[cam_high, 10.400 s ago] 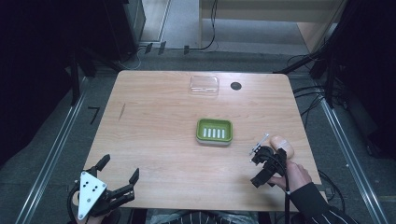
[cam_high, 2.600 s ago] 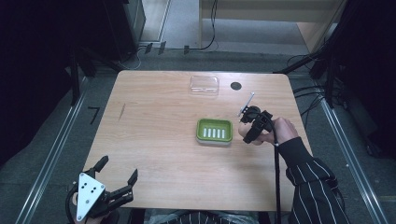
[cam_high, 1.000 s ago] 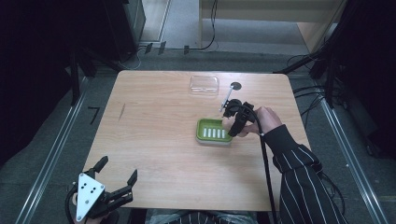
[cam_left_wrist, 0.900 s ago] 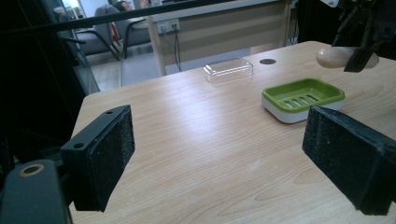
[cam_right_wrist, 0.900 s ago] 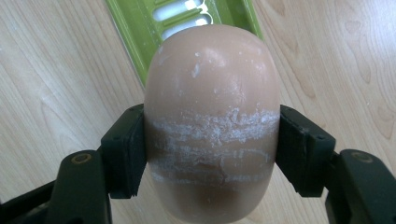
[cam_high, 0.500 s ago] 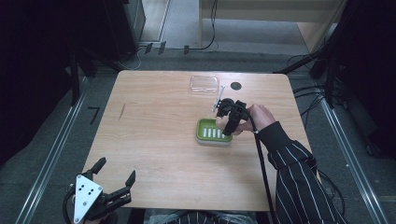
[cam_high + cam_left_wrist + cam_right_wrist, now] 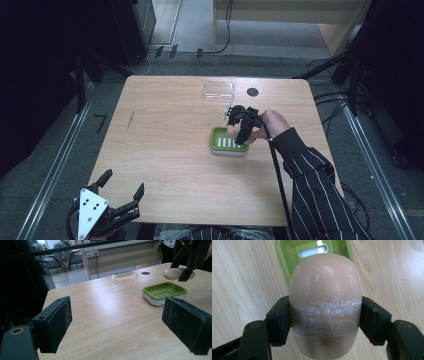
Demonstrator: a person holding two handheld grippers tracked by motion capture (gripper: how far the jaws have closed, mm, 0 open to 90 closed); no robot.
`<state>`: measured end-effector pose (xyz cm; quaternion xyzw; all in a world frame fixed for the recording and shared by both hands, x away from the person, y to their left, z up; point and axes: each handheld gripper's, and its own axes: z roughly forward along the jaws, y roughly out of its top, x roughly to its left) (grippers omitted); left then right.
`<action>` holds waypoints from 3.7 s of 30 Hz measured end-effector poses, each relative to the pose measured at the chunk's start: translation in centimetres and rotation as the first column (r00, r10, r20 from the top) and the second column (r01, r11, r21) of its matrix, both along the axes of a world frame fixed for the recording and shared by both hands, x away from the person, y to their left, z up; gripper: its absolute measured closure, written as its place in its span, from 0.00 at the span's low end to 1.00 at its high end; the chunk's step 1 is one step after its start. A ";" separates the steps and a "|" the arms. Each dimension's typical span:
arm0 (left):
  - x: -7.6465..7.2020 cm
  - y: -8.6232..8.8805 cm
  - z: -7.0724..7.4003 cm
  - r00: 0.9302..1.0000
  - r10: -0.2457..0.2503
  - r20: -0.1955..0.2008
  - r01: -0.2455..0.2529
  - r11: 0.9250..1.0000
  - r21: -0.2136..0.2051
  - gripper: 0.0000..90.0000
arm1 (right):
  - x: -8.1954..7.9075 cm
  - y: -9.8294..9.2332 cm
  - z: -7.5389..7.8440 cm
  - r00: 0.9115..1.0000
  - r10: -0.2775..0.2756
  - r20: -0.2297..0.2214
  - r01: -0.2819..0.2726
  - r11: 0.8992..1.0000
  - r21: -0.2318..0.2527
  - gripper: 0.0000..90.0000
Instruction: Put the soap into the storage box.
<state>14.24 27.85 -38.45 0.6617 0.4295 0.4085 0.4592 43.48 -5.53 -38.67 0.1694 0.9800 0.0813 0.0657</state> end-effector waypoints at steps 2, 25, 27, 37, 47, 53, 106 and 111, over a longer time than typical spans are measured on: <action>-0.1 0.0 0.0 1.000 0.002 -0.002 -0.002 1.000 -0.001 0.11 | 0.1 0.3 -0.1 1.000 0.013 -0.001 -0.013 1.000 -0.001 0.37; -0.2 0.2 0.0 1.000 0.011 -0.002 -0.011 1.000 -0.001 0.11 | 0.8 2.3 -1.3 0.997 0.078 -0.021 -0.078 0.997 -0.009 0.37; -0.3 0.3 0.0 1.000 0.012 -0.001 -0.012 1.000 -0.001 0.11 | 0.8 2.4 -1.4 0.996 0.082 -0.021 -0.082 0.997 -0.010 0.37; -0.4 0.3 0.0 1.000 0.019 0.000 -0.019 1.000 -0.004 0.11 | 1.1 2.7 -2.0 0.995 0.094 -0.029 -0.095 0.995 -0.025 0.37; -0.6 0.4 0.0 1.000 0.026 0.000 -0.026 1.000 -0.002 0.11 | 1.8 2.9 -2.9 0.994 0.101 -0.039 -0.103 0.994 -0.035 0.37; -0.8 0.5 0.0 0.999 0.032 0.001 -0.032 0.999 0.000 0.11 | 2.0 3.1 -3.4 0.994 0.102 -0.048 -0.104 0.994 -0.040 0.37; -1.1 0.6 0.0 0.999 0.041 0.000 -0.041 0.999 0.001 0.11 | 2.6 3.4 -5.5 0.988 0.144 -0.061 -0.147 0.988 -0.048 0.35; -1.1 0.6 0.0 0.999 0.041 0.000 -0.041 0.999 0.001 0.11 | 2.6 3.4 -5.5 0.988 0.140 -0.065 -0.143 0.988 -0.052 0.35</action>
